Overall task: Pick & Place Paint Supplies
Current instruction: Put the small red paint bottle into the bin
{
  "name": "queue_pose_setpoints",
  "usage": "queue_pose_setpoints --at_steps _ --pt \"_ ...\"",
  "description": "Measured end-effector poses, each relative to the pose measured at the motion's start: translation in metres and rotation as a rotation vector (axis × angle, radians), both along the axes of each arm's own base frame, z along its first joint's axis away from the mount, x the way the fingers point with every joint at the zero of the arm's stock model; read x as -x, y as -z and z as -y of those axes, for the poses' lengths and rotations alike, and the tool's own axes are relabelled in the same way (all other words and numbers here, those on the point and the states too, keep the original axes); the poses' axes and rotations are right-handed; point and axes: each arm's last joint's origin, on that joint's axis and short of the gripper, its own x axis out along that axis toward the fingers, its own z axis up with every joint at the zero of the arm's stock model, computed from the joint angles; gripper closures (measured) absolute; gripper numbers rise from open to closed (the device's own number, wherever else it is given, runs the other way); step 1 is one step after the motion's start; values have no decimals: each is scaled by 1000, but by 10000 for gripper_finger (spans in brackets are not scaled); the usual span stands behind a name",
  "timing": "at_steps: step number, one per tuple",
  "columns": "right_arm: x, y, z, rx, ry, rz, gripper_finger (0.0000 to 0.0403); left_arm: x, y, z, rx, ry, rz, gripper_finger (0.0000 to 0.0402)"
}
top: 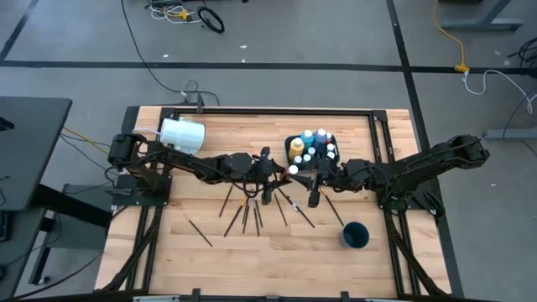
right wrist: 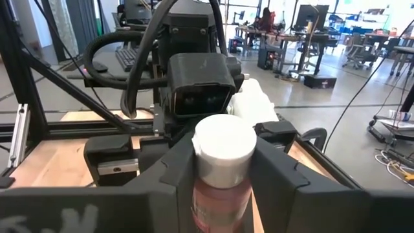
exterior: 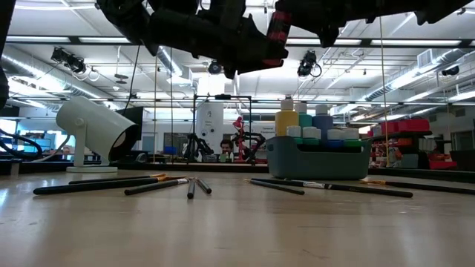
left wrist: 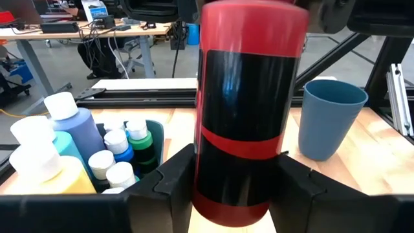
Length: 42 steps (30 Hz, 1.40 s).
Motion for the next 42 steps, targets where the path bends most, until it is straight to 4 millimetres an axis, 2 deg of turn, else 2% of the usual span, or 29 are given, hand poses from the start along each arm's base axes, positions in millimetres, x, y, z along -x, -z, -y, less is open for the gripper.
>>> queue_pose_setpoints --at_steps 4,10,19,24,31,35,38,42 --pt "0 3 0 -21 2 -26 278 0 2 0 -3 0 -23 233" --pt "3 14 1 -81 24 -142 290 1 4 0 -3 -4 -49 204" --pt "34 16 1 -63 299 -292 286 1 5 -2 3 -55 -61 185" --pt "45 23 -1 -40 328 -365 285 1 6 -2 2 -60 -71 190" --pt "55 46 5 121 391 -507 284 1 7 -2 39 -63 -72 191" --pt "58 56 11 131 415 -526 283 1 7 -2 39 -61 -72 191" --pt "57 60 18 105 453 -474 283 1 6 -2 32 -59 -69 191" --pt "61 76 30 92 498 -426 283 1 6 -2 28 -58 -67 191"
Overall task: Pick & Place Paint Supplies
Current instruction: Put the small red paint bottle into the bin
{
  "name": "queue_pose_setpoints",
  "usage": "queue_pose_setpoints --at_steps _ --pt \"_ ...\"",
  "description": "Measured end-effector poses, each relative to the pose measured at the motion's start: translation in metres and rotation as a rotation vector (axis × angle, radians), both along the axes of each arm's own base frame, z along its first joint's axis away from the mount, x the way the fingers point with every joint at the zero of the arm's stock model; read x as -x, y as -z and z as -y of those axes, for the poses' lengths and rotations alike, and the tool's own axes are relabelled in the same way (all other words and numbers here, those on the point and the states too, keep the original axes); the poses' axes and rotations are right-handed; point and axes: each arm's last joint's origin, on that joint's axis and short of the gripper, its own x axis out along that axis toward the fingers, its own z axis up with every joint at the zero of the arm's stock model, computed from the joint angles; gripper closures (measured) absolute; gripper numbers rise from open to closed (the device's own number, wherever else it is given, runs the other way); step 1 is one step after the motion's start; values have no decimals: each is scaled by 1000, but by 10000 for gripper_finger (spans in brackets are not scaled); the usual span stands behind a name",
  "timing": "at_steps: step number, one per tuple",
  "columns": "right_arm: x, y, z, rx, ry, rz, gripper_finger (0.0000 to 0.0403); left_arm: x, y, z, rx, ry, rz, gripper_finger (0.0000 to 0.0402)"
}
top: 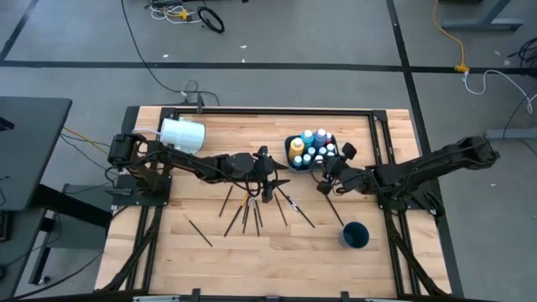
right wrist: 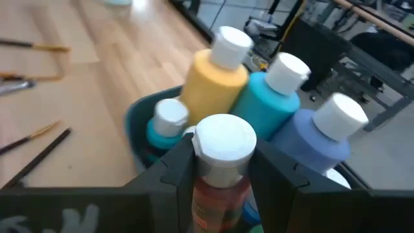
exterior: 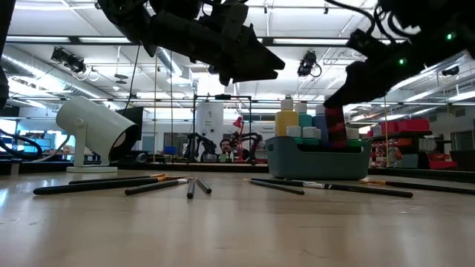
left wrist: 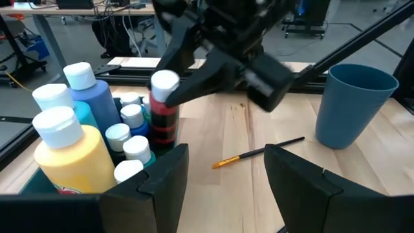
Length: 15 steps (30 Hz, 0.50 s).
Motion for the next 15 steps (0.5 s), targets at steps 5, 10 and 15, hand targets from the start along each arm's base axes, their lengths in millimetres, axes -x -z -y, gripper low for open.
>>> queue_pose_setpoints --at_steps 5,10,15 --pt "10 19 10 -10 23 83 283 0 0 0 0 0 5 191" --pt "15 27 14 -40 -46 177 282 0 -1 0 -45 10 7 191" --pt "19 33 19 -52 -23 171 282 -1 -4 0 -61 14 31 191"
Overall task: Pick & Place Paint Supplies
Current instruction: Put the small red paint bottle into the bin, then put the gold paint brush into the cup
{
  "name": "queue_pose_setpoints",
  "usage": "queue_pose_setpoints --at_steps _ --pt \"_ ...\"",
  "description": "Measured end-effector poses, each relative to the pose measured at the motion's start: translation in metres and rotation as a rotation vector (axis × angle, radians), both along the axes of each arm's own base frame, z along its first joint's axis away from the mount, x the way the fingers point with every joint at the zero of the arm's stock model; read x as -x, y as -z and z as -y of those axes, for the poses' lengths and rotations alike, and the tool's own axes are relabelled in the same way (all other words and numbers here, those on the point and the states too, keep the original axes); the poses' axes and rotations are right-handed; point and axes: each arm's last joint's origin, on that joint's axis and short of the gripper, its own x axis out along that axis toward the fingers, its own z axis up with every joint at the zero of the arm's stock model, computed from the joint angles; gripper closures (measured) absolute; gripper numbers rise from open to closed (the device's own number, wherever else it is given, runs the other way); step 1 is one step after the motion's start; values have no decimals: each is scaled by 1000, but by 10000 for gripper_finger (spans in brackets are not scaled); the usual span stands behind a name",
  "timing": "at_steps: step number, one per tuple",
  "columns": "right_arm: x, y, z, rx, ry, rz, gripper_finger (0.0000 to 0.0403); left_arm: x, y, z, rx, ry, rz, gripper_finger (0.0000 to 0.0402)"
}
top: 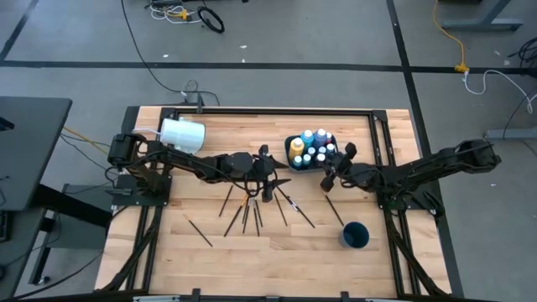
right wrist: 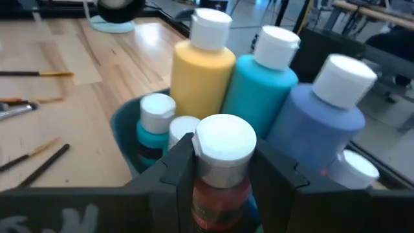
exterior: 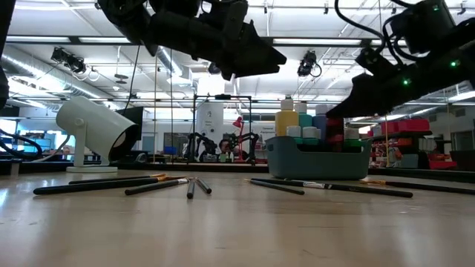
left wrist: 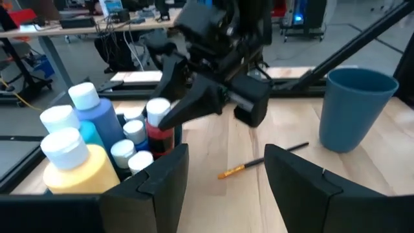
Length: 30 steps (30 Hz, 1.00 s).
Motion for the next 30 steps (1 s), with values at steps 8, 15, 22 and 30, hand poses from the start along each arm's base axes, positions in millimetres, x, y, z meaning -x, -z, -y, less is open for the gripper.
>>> queue_pose_setpoints --at_steps 8,15,22,30 --pt "-3 10 2 -47 -15 -20 282 0 -2 0 0 0 17 191" --pt "-6 22 4 -53 -6 -83 257 0 -1 0 1 0 15 191" --pt "-7 25 4 -47 -7 -106 225 0 -1 0 1 0 15 191" --pt "-10 14 3 15 -27 -37 211 0 -1 0 1 0 13 191"
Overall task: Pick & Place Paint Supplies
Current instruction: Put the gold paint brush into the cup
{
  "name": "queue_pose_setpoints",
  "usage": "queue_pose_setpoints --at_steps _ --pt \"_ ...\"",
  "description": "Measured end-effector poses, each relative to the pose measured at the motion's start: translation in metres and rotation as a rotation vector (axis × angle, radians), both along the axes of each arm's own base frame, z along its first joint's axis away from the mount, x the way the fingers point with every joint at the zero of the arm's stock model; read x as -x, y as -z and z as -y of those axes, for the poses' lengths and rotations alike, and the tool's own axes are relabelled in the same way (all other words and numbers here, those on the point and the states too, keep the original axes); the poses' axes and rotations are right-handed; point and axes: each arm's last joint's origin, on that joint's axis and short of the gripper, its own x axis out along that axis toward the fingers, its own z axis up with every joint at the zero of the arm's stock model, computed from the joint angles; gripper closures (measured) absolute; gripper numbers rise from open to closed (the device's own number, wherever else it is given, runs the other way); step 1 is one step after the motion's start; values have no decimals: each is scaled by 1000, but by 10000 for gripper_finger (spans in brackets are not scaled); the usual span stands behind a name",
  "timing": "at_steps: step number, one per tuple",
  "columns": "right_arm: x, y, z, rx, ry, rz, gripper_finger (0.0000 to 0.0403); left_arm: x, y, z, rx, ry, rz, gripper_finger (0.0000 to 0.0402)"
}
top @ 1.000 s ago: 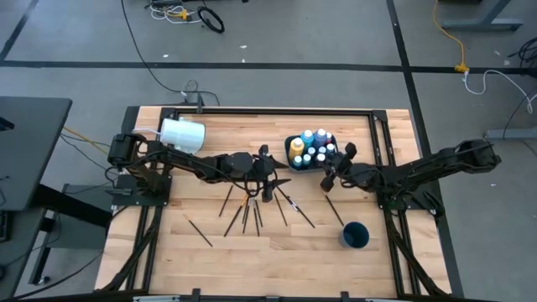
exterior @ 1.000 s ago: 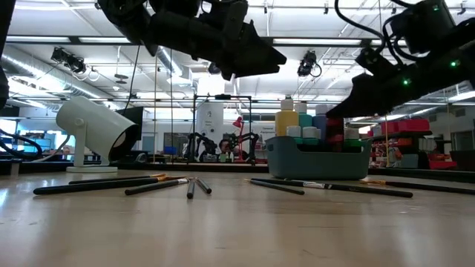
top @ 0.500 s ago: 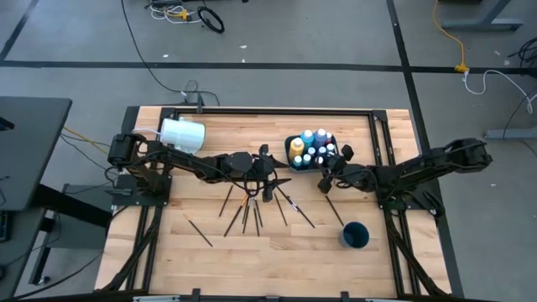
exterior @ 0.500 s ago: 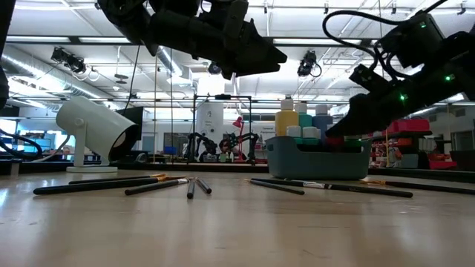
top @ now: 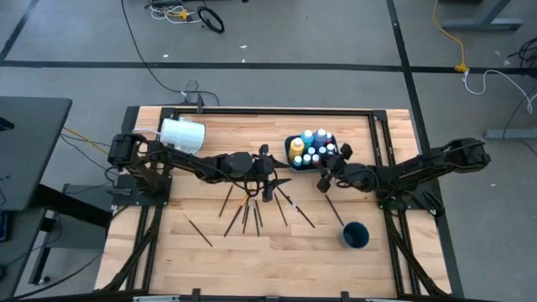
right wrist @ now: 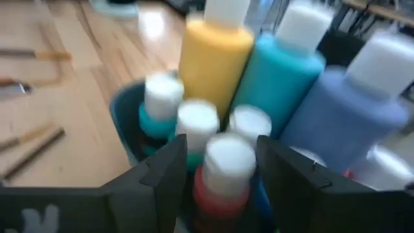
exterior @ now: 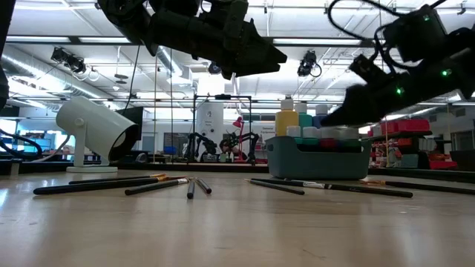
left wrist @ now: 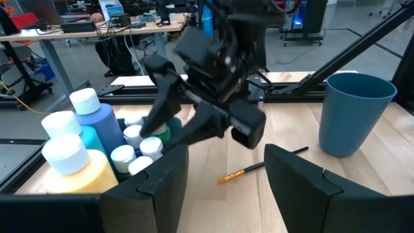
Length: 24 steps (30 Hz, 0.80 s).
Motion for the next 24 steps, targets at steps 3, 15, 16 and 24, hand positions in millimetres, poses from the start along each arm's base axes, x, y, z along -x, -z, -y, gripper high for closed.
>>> queue_pose_setpoints --at_steps 3,15,16,24 --pt "-1 -10 0 14 -14 74 211 0 0 0 0 0 -5 191" --pt "4 -53 -12 -45 -455 389 211 1 4 2 59 52 -41 191" --pt "5 -56 -14 -57 -521 417 211 1 4 3 63 71 -41 191" --pt "7 -64 -30 -100 -771 465 231 1 5 6 83 171 -46 191"
